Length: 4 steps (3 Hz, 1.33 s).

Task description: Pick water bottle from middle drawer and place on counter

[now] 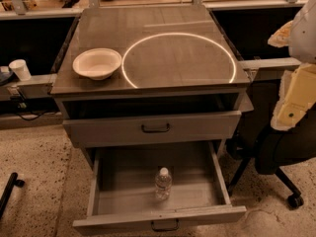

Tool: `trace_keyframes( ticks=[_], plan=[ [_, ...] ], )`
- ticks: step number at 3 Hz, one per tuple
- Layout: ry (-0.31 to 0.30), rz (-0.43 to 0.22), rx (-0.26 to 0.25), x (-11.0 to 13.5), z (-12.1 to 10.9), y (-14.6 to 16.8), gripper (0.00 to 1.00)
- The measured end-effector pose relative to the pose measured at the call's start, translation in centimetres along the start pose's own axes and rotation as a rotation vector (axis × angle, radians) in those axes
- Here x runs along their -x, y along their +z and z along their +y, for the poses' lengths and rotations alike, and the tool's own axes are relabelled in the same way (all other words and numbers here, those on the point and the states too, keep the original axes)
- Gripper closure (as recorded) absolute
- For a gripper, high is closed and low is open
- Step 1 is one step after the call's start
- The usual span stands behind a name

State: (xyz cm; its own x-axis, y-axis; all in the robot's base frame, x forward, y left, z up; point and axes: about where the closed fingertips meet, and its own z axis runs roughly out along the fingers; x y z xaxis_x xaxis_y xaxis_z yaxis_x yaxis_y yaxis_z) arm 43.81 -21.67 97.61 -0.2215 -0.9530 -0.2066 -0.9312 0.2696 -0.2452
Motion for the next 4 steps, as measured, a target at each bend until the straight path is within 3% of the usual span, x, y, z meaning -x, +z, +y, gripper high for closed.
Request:
trace_keyframes(
  ticks=[1,2,3,4],
  plan=[
    [0.0,0.0,0.0,0.0,0.0,0.0,0.0],
    [0.043,-0.156,0.052,1.0,1.3,4.3,0.0],
    [0.041,-0.358,0.183,2.2,5.8,13.4,0.0],
    [-0.056,-0.492,0.209,4.7,8.9,16.8,0.0]
  ],
)
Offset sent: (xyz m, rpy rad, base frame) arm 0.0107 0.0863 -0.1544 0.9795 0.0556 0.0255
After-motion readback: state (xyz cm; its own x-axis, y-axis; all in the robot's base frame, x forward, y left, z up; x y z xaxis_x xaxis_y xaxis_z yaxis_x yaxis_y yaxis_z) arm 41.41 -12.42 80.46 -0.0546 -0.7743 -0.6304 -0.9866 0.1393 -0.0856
